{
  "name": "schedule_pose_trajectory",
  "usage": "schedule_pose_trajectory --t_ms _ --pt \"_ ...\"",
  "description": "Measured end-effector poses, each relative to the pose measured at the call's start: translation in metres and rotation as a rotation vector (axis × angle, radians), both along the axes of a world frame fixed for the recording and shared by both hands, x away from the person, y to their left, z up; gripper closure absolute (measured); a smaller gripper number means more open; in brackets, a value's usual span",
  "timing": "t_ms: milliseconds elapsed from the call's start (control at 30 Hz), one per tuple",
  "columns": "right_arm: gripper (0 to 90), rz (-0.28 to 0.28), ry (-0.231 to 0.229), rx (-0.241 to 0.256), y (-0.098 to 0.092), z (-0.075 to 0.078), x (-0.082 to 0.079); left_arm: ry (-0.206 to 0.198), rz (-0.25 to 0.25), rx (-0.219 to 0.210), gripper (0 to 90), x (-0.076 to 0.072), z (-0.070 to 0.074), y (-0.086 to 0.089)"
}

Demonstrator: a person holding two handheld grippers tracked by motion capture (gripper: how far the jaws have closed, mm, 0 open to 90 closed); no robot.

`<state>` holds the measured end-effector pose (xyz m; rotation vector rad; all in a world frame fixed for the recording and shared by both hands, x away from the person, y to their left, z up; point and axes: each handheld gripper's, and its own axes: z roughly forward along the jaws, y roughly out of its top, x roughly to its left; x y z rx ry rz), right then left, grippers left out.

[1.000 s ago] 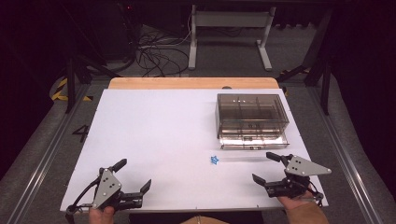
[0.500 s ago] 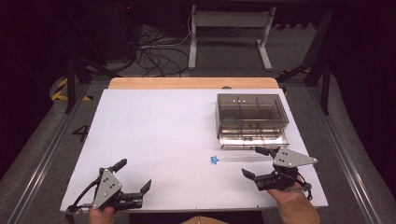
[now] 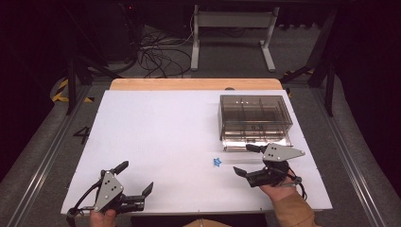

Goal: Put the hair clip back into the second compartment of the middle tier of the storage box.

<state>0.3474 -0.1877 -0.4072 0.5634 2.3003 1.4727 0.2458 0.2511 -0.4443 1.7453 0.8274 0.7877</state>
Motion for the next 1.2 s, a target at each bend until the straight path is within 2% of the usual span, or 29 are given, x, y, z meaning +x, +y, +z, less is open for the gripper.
schedule_pose_trajectory --t_ms 433,600,833,1133,1200 --pt "12.6 0.035 0.003 -0.021 0.017 0.002 0.006 -0.001 -0.001 0.002 1.1 0.000 0.000 0.000" --pt "13.1 0.052 0.009 -0.059 0.022 0.003 0.009 0.003 -0.003 0.006 1.1 0.001 -0.001 0.001" --pt "14.8 0.059 0.014 -0.074 0.024 0.003 0.010 0.002 -0.005 0.007 1.1 0.001 -0.001 0.001" --pt "23.7 0.061 0.026 -0.118 0.030 0.002 0.010 0.004 -0.006 0.006 1.1 0.001 -0.001 0.001" --pt "26.3 0.059 0.040 -0.145 0.033 0.000 0.011 0.003 -0.006 0.006 1.1 0.001 -0.001 0.001"
